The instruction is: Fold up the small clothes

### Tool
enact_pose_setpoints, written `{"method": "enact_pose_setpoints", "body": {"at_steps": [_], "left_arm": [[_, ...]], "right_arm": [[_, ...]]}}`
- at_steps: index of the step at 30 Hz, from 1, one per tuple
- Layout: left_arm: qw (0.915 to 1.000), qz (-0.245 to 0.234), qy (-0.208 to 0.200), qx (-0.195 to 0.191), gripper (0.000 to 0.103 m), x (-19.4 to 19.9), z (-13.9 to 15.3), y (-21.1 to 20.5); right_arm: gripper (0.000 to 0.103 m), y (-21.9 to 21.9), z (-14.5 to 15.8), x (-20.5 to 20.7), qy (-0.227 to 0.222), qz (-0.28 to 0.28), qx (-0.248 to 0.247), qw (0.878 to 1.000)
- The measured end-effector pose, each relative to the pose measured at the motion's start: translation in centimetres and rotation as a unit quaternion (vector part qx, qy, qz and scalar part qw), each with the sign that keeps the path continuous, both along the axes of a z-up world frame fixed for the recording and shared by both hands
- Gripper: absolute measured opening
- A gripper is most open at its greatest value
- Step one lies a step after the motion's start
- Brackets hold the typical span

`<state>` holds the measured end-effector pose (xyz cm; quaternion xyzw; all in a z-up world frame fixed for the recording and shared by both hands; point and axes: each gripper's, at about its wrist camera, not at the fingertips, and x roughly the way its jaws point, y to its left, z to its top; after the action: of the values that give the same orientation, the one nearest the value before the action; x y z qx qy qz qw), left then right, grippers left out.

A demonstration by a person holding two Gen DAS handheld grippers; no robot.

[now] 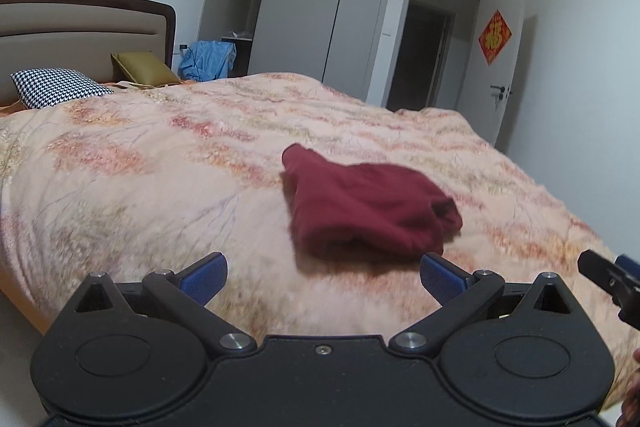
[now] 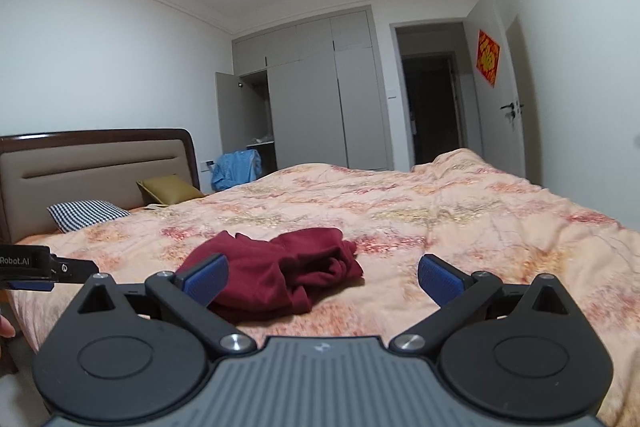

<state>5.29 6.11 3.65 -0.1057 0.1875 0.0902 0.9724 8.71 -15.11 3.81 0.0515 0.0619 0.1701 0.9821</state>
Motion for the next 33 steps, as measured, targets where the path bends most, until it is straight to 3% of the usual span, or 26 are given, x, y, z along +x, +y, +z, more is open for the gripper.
{"method": "enact_pose_setpoints", "body": {"at_steps": [11, 33], "left_arm": [[0.9996, 0.01, 0.021, -0.018, 0.102, -0.9, -1.8, 0.7], [0.9993, 0.005, 0.029, -0.02, 0.102, -0.6, -2.0, 0.5]], "right_arm": [[0.103, 0.5, -1.2, -1.4, 0.014, -0.006, -0.018, 1.0], [0.103, 0.6, -1.5, -0.9, 0.026, -0.01, -0.023, 0.999]]}}
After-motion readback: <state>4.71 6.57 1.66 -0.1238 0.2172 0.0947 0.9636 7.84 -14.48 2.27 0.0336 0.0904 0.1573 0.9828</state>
